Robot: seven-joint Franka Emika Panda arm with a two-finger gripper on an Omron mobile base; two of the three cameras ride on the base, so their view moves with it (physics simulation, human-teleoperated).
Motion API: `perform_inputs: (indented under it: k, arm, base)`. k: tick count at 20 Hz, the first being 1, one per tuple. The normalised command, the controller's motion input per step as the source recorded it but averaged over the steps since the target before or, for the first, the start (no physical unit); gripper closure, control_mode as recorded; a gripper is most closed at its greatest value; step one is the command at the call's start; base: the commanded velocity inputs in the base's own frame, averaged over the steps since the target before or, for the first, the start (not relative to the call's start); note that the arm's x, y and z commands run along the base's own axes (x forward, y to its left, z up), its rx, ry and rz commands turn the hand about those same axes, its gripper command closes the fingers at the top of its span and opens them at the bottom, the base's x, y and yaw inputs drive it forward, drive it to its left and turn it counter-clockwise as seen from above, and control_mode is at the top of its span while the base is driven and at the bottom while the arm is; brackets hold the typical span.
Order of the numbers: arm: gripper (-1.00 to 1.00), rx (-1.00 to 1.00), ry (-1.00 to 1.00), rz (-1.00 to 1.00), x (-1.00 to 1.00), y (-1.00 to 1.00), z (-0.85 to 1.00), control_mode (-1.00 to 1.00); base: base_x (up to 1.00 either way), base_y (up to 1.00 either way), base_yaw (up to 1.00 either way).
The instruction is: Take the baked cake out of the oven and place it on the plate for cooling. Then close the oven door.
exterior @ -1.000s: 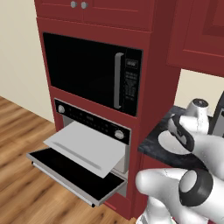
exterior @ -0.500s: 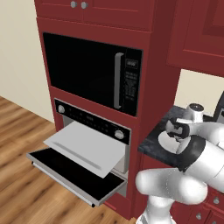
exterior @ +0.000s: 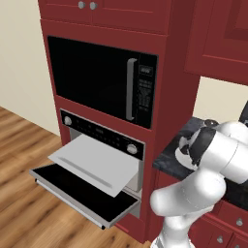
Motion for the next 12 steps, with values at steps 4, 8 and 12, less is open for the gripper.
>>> perform_inputs:
  k: [4,8,12]
  arm:
    - [1.00,0.00,0.00,0.00,0.32,-0.03,-0.28,-1.00]
    - [1.00,0.00,0.00,0.00,0.28,-0.03,-0.27,-1.00]
    - [-1.00,0.00,0.00,0.00,0.08,0.00,-0.13,-1.00]
  base:
    - [0.00,0.00,0.00]
    - [0.00,0.00,0.00]
    - [0.00,0.00,0.00]
